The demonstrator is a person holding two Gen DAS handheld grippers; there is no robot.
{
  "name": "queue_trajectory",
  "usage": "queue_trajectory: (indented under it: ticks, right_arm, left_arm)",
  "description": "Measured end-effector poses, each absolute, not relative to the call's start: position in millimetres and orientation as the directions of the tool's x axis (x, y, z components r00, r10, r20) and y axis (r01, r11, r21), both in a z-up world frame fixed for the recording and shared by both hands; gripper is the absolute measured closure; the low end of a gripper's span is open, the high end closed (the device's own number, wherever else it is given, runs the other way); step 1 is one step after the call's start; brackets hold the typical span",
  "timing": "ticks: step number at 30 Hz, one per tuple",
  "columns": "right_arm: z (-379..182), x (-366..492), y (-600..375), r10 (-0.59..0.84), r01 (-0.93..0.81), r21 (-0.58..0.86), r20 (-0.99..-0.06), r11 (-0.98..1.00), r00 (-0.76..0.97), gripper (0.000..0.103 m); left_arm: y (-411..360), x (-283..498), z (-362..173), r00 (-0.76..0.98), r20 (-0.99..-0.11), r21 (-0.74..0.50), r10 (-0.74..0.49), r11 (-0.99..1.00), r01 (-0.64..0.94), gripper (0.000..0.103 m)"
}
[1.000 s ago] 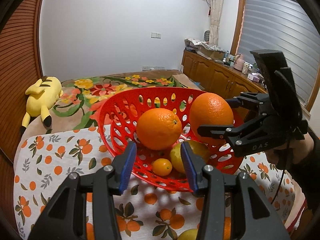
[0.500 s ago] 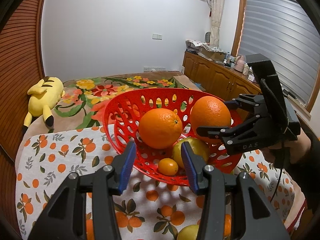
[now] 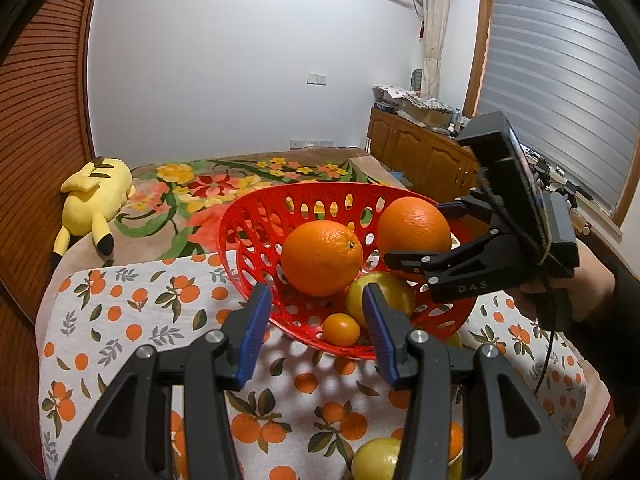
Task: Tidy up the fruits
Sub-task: 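Lower the large orange into the basket and open the right tool, then withdraw the left tool from the basket toward the remaining fruit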
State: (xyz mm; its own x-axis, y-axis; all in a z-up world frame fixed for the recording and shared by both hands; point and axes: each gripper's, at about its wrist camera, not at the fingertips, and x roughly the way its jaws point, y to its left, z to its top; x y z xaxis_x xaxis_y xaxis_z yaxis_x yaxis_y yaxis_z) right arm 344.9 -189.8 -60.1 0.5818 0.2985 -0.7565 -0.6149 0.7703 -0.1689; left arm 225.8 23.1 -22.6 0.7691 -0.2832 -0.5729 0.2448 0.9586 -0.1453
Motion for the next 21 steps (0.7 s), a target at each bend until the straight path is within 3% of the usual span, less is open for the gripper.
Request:
queue_trajectory:
  ticks: [12,21]
  right_arm:
    - [-39,339,-193,0.325,-0.604,-0.159,-0.722,0.781,0.61,0.012]
    - [2,292,-219,0.386,-0.581,-0.113,-0.644,0.806,0.66,0.012]
  left_arm:
    - [27,212,-18,0.775,-0.569,-0.144,-0.276,0.961,0.236,0.055]
    - [22,193,-16,0.775,-0.566,-0.15,-0.283,0.959,0.24,0.054]
